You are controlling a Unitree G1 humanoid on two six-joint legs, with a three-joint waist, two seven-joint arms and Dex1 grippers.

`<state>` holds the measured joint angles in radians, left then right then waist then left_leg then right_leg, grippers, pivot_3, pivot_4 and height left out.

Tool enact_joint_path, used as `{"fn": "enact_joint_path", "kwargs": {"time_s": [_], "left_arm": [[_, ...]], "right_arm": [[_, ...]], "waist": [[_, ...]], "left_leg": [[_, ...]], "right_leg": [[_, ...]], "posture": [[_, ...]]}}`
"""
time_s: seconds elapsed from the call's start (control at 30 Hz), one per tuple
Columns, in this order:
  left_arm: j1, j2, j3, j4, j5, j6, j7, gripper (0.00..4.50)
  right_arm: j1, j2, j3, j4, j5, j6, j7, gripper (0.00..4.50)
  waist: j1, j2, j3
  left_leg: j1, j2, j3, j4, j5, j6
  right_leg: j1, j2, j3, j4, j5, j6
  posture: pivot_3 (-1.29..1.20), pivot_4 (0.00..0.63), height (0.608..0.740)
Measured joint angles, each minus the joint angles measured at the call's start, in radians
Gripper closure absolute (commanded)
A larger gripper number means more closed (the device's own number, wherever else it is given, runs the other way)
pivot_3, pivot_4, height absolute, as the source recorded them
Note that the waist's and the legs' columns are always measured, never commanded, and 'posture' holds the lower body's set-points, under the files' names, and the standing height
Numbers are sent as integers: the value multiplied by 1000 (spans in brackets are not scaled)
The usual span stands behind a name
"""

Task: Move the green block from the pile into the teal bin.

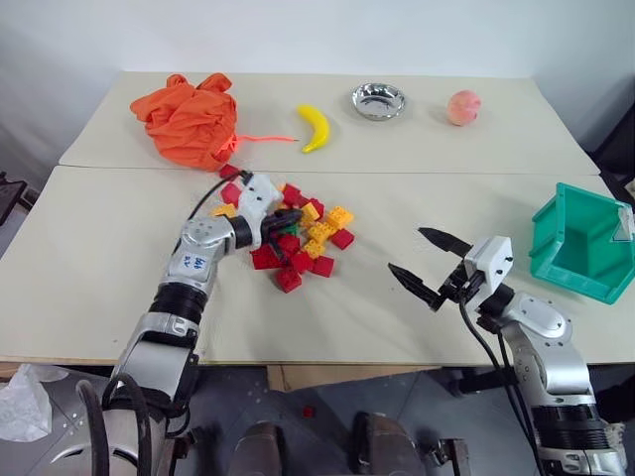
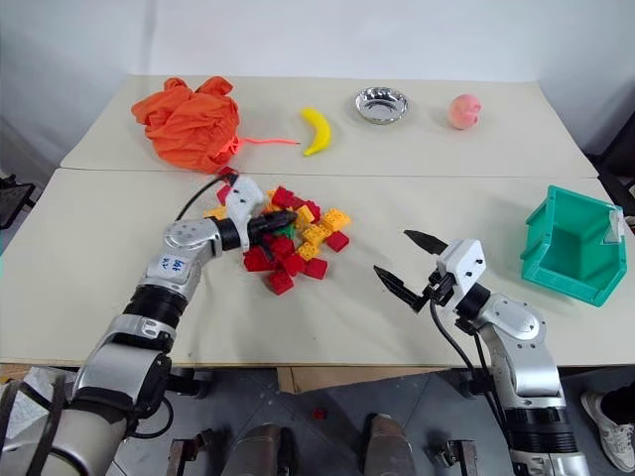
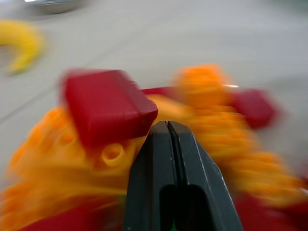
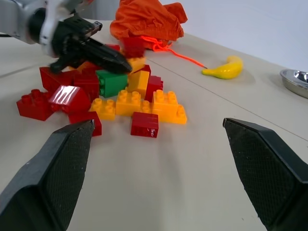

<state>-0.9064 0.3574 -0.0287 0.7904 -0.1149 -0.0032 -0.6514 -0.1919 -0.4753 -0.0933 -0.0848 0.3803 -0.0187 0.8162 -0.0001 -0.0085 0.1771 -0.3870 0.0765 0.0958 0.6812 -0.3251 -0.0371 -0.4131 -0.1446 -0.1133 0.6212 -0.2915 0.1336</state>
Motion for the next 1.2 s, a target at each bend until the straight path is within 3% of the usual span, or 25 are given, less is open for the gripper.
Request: {"fn": "enact_joint_path", "kwargs": {"time_s": [0.23, 0.37, 0.57, 0.83, 0.93, 1.07, 1.2], "left_arm": [[4, 27, 8, 41, 53, -85, 42, 4480], [70, 57, -46, -54, 65, -186, -133, 4480], [194, 105, -95, -255, 11, -184, -377, 4480], [354, 226, 74, -356, -151, -58, -430, 4480], [409, 274, 146, -358, -178, -29, -416, 3957], [537, 353, 271, -358, -200, -17, -367, 2738], [602, 366, 316, -461, -222, 30, -345, 1486]], "right_arm": [[1, 3, 11, -21, 0, 19, -6, 0], [0, 6, 15, -27, -2, 22, -6, 0], [-2, 14, 45, -28, -5, 26, -5, 0], [-3, 20, 48, -28, -5, 25, -5, 0], [-3, 22, 49, -29, -5, 25, -5, 0], [-4, 28, 50, -25, -6, 23, -5, 0], [-9, 29, 50, -20, -6, 21, 1, 0]], "waist": [[2, 0, 0], [2, 0, 0], [-2, 0, 0], [-2, 0, 0], [-2, 0, 0], [-6, 0, 0], [12, 0, 0]], "left_leg": [[0, 0, 0, 0, 0, 0], [0, 0, 0, 0, 0, 0], [0, 0, 0, 0, 0, 0], [0, 1, 0, 0, 0, 0], [0, 1, 0, 0, 0, 0], [0, 2, 0, -1, 0, 0], [0, 1, 0, 1, -1, 1]], "right_leg": [[0, 0, 0, 0, 0, 0], [0, 0, 0, 0, 0, 0], [0, 0, 0, 1, 0, 0], [0, 0, 0, 1, 0, 0], [0, 0, 0, 1, 0, 0], [-1, 0, 1, 1, 0, 0], [0, 0, 1, 1, 0, 0]], "posture": [[0, 150, 740], [0, 150, 740], [0, 150, 740], [0, 150, 740], [0, 150, 740], [0, 150, 740], [0, 150, 740]]}}
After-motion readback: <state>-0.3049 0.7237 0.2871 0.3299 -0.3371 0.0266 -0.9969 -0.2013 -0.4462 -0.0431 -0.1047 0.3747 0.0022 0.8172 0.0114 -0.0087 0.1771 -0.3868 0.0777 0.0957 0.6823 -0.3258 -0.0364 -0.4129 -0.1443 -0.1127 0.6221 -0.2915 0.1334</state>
